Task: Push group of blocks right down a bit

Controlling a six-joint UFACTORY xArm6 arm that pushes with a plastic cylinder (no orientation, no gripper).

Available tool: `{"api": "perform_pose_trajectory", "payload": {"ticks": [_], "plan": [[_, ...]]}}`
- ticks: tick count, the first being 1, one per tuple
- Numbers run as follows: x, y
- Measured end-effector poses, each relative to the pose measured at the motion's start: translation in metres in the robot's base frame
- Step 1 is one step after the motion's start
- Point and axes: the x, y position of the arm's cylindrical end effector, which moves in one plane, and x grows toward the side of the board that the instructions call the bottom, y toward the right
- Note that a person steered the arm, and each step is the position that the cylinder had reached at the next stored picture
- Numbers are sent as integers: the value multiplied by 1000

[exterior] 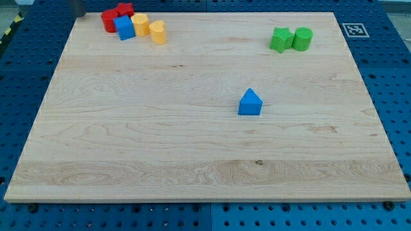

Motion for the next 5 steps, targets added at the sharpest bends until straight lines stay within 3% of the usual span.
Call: {"api": "perform_pose_trajectory", "payload": {"ticks": [5], "plan": [[15,112]]}}
